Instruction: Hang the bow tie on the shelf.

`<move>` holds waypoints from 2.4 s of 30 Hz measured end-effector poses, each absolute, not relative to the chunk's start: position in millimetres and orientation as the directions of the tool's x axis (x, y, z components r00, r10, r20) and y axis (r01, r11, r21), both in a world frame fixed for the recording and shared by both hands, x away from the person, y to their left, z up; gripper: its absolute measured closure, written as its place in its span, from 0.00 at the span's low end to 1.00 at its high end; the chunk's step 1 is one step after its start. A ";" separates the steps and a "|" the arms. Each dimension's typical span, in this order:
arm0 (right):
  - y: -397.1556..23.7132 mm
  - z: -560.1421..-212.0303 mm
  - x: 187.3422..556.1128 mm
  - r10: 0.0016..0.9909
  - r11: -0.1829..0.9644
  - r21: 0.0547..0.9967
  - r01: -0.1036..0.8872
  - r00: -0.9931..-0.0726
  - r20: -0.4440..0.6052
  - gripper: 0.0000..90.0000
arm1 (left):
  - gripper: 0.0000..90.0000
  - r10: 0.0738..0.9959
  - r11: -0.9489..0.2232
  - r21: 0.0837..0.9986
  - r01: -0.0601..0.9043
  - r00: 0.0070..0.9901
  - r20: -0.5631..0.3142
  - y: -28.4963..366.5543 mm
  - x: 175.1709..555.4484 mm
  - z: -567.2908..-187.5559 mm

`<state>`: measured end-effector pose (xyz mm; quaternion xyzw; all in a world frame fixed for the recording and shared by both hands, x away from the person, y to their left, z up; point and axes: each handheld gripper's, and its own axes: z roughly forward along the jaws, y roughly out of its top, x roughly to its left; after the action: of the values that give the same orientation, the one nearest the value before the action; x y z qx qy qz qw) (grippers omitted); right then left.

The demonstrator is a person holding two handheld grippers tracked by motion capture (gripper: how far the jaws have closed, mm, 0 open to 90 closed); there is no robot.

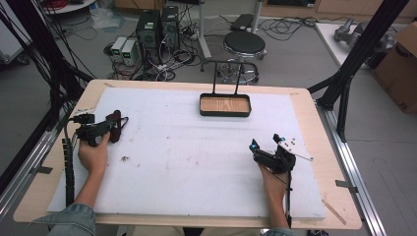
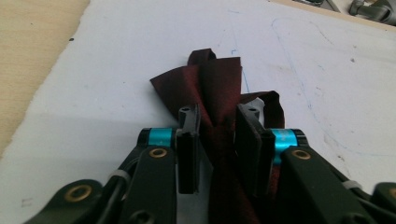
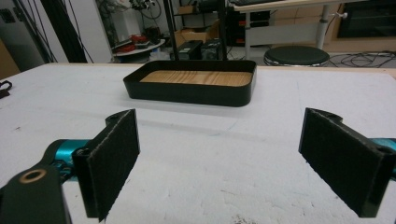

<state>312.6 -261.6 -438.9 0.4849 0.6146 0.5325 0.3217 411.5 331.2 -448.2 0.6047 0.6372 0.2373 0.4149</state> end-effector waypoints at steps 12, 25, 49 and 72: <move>-261.3 -438.9 312.6 0.939 -0.038 0.966 0.254 -0.323 0.122 0.13 | 0.84 0.965 0.146 0.822 0.551 0.105 -0.242 332.4 407.7 -446.0; -261.3 -439.2 313.2 0.939 -0.032 0.967 0.252 -0.325 0.116 0.13 | 0.84 0.950 0.122 0.864 0.489 0.194 -0.244 328.4 401.8 -439.6; -261.4 -439.5 313.7 0.937 -0.041 0.966 0.254 -0.327 0.125 0.13 | 0.84 0.848 0.024 0.926 0.376 0.483 -0.218 275.4 407.3 -401.5; -262.2 -439.7 314.0 0.934 -0.050 0.964 0.260 -0.330 0.138 0.13 | 0.85 0.691 -0.084 0.953 0.291 0.706 -0.155 168.8 444.0 -342.9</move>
<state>314.0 -262.2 -439.7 0.4864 0.6137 0.5371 0.3135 444.0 168.8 -342.9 0.7159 0.3430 0.1714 0.5835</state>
